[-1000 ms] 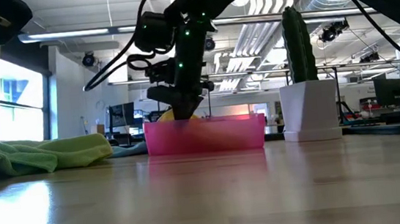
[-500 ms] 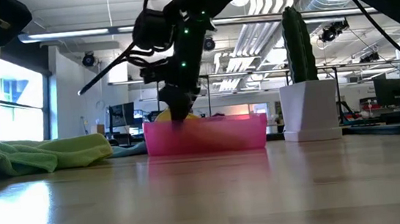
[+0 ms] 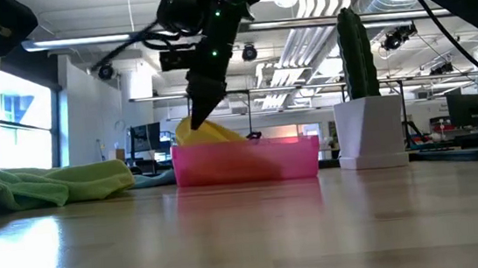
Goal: Fold microfiber towels
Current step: Put the yellow microfiber cloth into the pink bin, then fold the bottom light blue microfiber cloth on the table
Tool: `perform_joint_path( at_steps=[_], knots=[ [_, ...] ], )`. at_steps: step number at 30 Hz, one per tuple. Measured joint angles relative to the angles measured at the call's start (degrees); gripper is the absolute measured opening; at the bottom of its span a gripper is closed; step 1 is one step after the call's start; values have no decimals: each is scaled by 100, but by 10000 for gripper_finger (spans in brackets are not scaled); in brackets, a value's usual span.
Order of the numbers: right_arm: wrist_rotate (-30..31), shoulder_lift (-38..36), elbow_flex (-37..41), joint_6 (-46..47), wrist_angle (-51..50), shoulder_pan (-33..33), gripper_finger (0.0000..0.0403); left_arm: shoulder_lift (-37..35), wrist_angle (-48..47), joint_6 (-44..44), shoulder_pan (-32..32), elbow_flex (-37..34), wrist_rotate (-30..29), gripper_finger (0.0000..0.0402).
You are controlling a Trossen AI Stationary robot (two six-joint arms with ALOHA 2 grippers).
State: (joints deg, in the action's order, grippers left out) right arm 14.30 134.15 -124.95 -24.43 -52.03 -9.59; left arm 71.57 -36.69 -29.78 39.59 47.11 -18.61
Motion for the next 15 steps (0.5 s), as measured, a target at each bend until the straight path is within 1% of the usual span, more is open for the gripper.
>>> perform_joint_path(
  at_steps=[3, 7, 11, 15],
  knots=[
    [-366, 2, 12, 280, -94, -57, 108, -1, -4, 0, 0, 1, 0, 76],
    [-366, 2, 12, 775, -389, -124, 108, -2, -77, -5, 0, 2, 0, 76],
    [-379, -79, 14, 785, -564, -145, 108, -2, -109, -11, 0, 0, 0, 76],
    [-379, -143, 14, 789, -1267, -143, 108, 0, -166, -14, 19, 0, 0, 76]
  ],
)
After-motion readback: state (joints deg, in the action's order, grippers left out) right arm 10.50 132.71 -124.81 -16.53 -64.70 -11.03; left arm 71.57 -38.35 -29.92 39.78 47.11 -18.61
